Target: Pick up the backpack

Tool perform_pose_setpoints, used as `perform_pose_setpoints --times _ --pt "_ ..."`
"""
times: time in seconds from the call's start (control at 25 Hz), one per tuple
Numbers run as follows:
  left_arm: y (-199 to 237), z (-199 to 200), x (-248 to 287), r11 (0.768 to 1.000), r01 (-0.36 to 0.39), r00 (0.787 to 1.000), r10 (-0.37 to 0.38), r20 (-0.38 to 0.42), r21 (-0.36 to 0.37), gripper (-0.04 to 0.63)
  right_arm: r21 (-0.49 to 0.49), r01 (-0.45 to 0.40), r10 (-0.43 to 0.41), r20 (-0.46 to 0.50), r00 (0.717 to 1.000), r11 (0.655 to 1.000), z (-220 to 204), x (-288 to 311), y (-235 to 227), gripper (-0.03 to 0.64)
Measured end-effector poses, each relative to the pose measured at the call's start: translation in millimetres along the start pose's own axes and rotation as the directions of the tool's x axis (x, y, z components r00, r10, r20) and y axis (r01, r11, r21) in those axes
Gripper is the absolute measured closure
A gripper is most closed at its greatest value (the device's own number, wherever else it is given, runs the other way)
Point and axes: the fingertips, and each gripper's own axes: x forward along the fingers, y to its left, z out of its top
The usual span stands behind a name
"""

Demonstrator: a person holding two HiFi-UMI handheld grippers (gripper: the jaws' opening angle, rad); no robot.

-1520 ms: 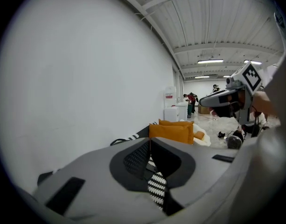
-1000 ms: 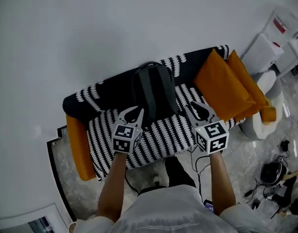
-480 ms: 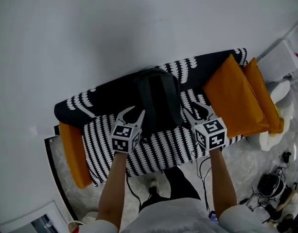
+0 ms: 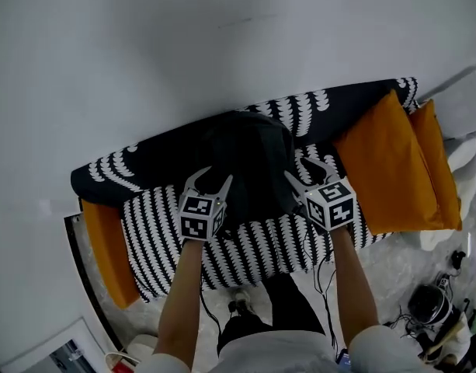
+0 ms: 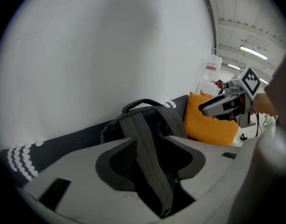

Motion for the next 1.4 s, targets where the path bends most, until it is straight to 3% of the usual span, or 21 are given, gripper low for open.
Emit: perform_pose_setpoints --times 0.32,0.56,0.6,0.68,0.88,1.0,1.16,1.4 --pt "26.2 -40.4 54.8 0.997 -0.054 0.997 0.052 -0.051 -0.052 0.362 0.032 -0.074 0.076 -0.078 0.994 0.997 -36.9 78.5 -23.5 0.382" --pt "26.3 -47.7 67.1 0.997 -0.038 0.998 0.034 -0.059 -0.064 0.362 0.014 -0.114 0.115 -0.167 0.979 0.993 -61.3 106.7 -18.6 0.384" --pt "23.9 -47.3 66.3 0.998 -0.032 0.998 0.028 -0.059 -0.058 0.374 0.011 -0.117 0.117 -0.175 0.978 0.993 -63.4 107.4 -16.1 0.393" --pt "20.4 -44.7 62.5 0.999 -0.025 0.998 0.022 -0.051 -0.041 0.428 0.008 -0.114 0.114 -0.178 0.977 0.993 -64.8 105.6 -10.6 0.474" --pt "10.9 -33.7 37.7 0.999 -0.008 1.0 0.007 -0.028 -0.037 0.488 0.029 -0.13 0.133 -0.165 0.977 0.991 -61.5 79.9 14.9 0.561" --pt "-2.0 -21.4 15.8 0.997 0.007 1.0 -0.006 0.019 -0.075 0.529 0.049 -0.114 0.12 -0.134 0.984 0.992 -53.8 54.4 30.0 0.572" --pt "-19.1 -19.5 -20.9 0.998 0.015 0.999 -0.013 0.033 -0.062 0.537 0.058 -0.07 0.075 -0.093 0.993 0.996 -48.0 12.3 51.6 0.578" --pt "-52.9 -0.9 -97.3 0.998 0.044 0.99 -0.037 0.133 -0.051 0.545 0.083 -0.003 -0.002 0.058 0.998 0.997 -20.6 -71.2 89.4 0.58"
